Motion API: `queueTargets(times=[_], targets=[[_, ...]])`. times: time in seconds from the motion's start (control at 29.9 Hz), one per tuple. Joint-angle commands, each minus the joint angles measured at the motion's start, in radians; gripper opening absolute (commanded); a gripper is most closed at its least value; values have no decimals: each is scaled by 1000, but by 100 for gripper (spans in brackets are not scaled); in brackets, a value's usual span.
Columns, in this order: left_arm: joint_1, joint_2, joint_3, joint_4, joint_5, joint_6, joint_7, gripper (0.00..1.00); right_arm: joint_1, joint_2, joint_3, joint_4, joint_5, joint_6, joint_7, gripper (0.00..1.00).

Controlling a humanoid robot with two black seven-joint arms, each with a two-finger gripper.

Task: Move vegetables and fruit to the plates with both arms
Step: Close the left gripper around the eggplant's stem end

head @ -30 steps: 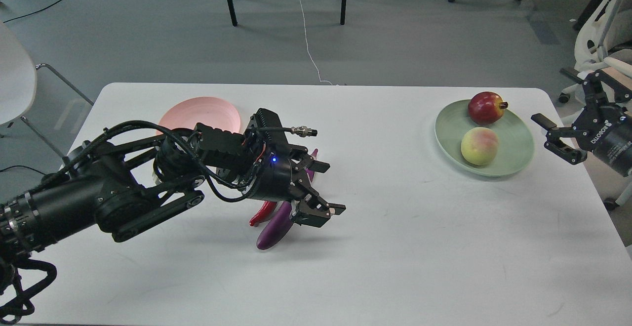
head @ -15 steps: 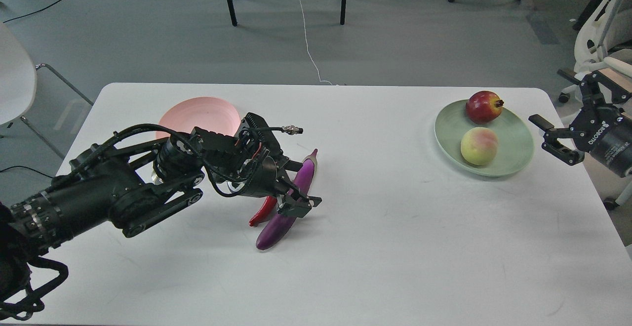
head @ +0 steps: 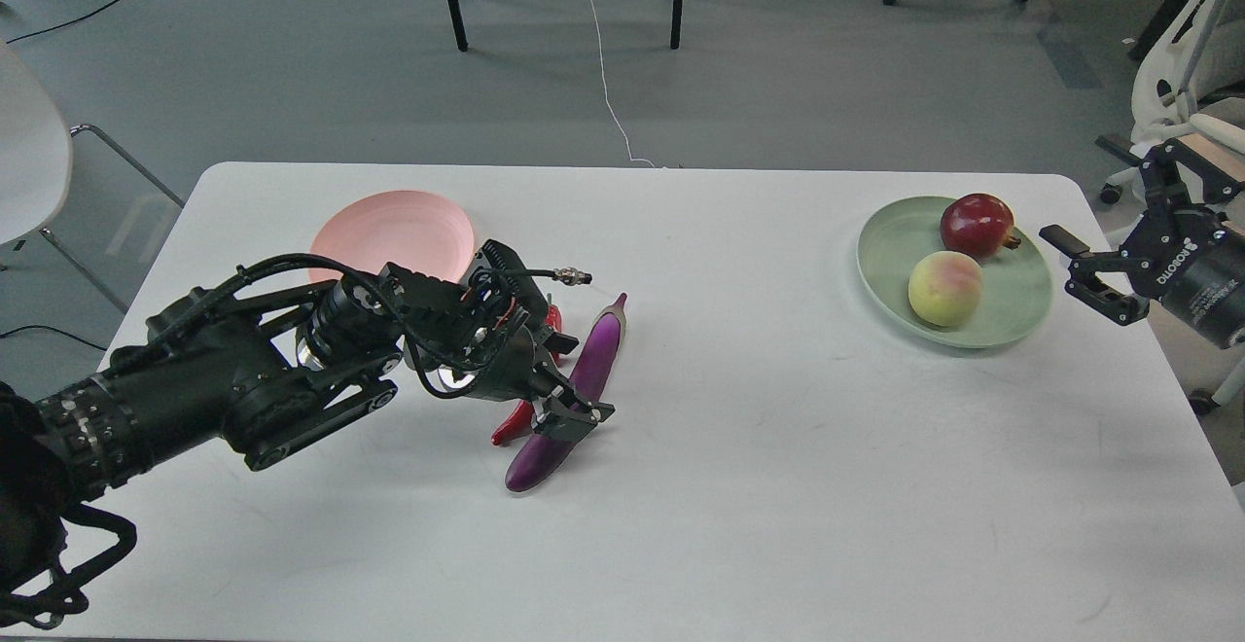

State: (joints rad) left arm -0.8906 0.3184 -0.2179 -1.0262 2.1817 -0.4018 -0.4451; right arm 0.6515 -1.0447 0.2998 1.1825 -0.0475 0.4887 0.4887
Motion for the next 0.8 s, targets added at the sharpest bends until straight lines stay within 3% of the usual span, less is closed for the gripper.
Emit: queueTargets(times=[0.0, 0.1, 0.3, 0.47, 0.5, 0.77], targets=[[1, -5, 2, 2, 0, 3, 0, 96, -1, 0, 1, 0, 0, 0, 0, 99], [2, -15, 2, 2, 0, 3, 0, 94, 0, 0, -1, 0, 0, 0, 0, 99], [2, -27, 2, 9, 0, 3, -1, 79, 0, 0, 1, 0, 0, 0, 0, 99], [2, -30, 2, 14, 0, 3, 0, 75, -1, 0, 1, 0, 0, 0, 0, 99], [2, -32, 2, 23, 0, 4, 0, 65, 0, 0, 1, 0, 1, 0, 0, 99], [-2, -30, 38, 25, 0, 4, 0, 63, 0, 0, 1, 5, 1, 0, 0, 99]])
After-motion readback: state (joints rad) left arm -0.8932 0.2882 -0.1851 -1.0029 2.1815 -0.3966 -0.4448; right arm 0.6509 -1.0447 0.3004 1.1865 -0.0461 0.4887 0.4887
